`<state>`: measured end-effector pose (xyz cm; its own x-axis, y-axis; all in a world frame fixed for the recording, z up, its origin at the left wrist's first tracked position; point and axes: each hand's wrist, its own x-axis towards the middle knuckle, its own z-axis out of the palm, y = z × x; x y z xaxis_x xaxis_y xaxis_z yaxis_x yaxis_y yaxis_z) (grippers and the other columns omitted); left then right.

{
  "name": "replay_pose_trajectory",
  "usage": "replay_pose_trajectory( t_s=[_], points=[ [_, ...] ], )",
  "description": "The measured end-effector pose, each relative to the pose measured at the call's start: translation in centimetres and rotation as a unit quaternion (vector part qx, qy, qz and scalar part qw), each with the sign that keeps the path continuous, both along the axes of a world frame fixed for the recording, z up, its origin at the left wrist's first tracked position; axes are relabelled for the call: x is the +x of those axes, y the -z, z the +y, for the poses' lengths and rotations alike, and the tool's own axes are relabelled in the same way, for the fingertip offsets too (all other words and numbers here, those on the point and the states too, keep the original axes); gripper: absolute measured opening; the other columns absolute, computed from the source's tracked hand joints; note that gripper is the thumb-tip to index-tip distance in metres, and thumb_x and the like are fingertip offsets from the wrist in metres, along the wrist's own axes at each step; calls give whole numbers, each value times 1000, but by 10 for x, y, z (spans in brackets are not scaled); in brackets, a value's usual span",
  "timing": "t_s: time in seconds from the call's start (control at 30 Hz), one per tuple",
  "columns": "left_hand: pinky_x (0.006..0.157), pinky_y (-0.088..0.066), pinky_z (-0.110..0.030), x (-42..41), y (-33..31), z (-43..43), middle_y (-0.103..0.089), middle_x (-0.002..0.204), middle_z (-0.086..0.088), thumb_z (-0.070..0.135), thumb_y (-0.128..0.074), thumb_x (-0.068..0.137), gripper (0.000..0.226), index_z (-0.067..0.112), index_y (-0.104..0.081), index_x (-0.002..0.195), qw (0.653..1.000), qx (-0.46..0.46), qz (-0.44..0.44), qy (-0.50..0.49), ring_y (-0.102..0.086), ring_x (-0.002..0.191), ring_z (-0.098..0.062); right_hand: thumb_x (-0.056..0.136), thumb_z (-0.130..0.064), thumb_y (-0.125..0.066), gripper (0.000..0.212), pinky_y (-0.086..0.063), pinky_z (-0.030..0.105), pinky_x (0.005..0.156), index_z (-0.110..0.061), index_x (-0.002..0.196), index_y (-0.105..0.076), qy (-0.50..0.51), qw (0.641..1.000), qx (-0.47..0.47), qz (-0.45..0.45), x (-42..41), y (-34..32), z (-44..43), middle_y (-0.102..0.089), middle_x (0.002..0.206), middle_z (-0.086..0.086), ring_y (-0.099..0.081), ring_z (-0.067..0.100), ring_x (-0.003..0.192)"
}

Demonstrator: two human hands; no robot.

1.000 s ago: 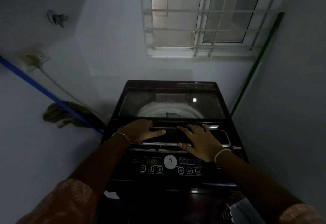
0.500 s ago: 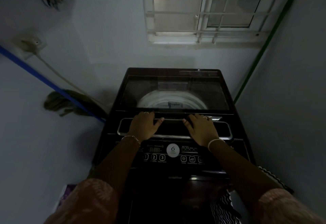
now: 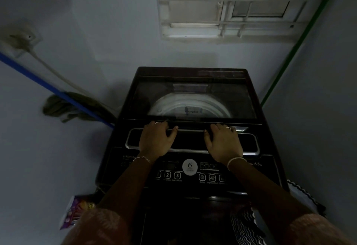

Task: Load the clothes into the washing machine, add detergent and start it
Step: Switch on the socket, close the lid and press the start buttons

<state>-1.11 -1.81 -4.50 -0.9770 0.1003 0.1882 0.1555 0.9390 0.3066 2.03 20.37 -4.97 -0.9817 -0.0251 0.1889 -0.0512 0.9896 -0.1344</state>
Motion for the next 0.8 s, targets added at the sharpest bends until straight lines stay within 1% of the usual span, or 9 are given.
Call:
replay_pose_trajectory(
  t_s=[0.17, 0.27, 0.37, 0.5, 0.57, 0.63, 0.73, 0.8],
  points=[
    [65, -43, -30, 2, -1, 1, -63, 71, -3, 52, -49, 88, 40, 18, -60, 71, 1000, 21, 21, -4, -58, 74, -22, 89, -48, -29, 41, -39, 41, 83, -18, 88, -57, 1, 1000, 2, 0, -2, 2, 0, -66, 87, 3, -59, 26, 87],
    [62, -45, -30, 0, 3, -1, -64, 67, 1, 53, -46, 88, 42, 19, -60, 69, 999, 24, 22, -1, -59, 71, -19, 88, -49, -28, 42, -40, 41, 84, -19, 87, -56, -1, 1000, -1, 1, -2, 3, 1, -67, 86, 3, -59, 27, 86],
    [62, -47, -31, 0, 6, -2, -64, 68, 0, 53, -44, 88, 42, 19, -61, 72, 999, 15, 31, 0, -59, 71, -19, 88, -49, -27, 42, -39, 41, 83, -18, 87, -56, -3, 1000, -6, 1, -2, 3, 1, -67, 86, 3, -60, 27, 86],
    [66, -47, -31, -2, 8, -3, -67, 71, -2, 49, -45, 89, 40, 18, -65, 77, 999, 10, 41, 16, -61, 71, -21, 88, -49, -25, 45, -40, 41, 83, -17, 87, -57, -1, 1000, -7, 0, -1, 2, 0, -66, 86, 4, -60, 28, 86],
    [74, -47, -34, -3, 9, -2, -68, 75, 0, 49, -41, 90, 39, 20, -65, 79, 999, -12, 30, 21, -63, 76, -22, 88, -49, -25, 47, -41, 41, 84, -16, 88, -58, -1, 1000, -17, 5, 2, 2, 1, -65, 89, 5, -60, 28, 87],
    [80, -43, -38, -1, 9, 1, -68, 80, 0, 47, -39, 92, 39, 20, -65, 82, 998, -48, 31, 15, -63, 82, -24, 89, -47, -26, 47, -41, 41, 83, -15, 91, -60, -2, 1000, -16, 14, 4, 0, 1, -62, 93, 6, -59, 28, 90],
    [80, -42, -40, 4, 5, 2, -66, 81, -3, 47, -32, 90, 46, 17, -66, 84, 993, -99, 63, 16, -62, 81, -27, 91, -43, -34, 40, -44, 41, 82, -13, 96, -60, -13, 1000, -6, 13, 5, -1, 2, -59, 102, 9, -56, 30, 96],
    [82, -43, -41, 7, 0, 0, -65, 84, -3, 48, -31, 88, 46, 17, -65, 87, 989, -124, 79, 29, -62, 82, -27, 92, -40, -41, 35, -46, 42, 82, -12, 102, -59, -21, 1000, -16, 16, 4, -4, 1, -56, 108, 11, -54, 32, 100]
  ],
)
